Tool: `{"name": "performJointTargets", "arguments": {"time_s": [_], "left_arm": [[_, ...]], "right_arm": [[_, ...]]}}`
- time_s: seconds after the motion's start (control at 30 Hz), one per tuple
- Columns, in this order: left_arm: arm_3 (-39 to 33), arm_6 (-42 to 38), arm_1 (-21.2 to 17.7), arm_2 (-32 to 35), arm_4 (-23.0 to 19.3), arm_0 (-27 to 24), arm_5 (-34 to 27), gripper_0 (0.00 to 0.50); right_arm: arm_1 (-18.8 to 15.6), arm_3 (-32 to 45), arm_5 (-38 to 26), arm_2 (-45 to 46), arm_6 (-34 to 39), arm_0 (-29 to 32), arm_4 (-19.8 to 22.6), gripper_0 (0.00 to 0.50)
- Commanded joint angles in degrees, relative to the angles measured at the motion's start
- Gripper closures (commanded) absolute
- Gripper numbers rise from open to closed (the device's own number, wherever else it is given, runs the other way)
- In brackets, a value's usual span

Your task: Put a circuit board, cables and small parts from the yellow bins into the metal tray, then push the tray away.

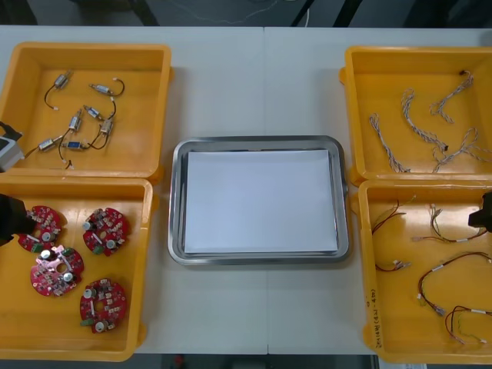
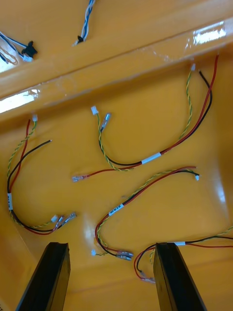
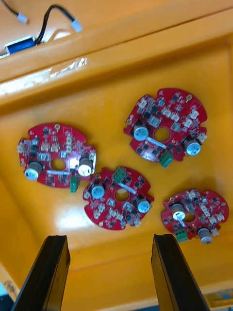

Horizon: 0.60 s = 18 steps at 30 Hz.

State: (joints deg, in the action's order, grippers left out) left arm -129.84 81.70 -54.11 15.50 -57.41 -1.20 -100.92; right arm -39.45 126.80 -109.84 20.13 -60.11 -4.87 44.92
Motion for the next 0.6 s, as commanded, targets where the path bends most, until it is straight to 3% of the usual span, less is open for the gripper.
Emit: {"name": "performJointTargets", "arguments": {"time_s": [0.03, 0.23, 0.6], "left_arm": [[-0.24, 6.99, -5.13, -3.11, -0.69, 3.75, 6.0, 0.0], [-0.15, 8.22, -7.94, -5.92, -0.78, 5.07, 11.09, 0.0], [4.95, 14.55, -11.9, -11.81, -1.04, 5.33, 20.5, 0.0]], "right_arm": [[0.78, 2.67, -0.16, 1.93, 2.8, 3.55, -0.54, 0.0], [1.13, 4.07, 1.73, 1.93, 4.82, 7.94, -1.24, 0.0], [5.79, 4.07, 2.52, 1.4, 18.18, 8.65, -3.17, 0.0]]}}
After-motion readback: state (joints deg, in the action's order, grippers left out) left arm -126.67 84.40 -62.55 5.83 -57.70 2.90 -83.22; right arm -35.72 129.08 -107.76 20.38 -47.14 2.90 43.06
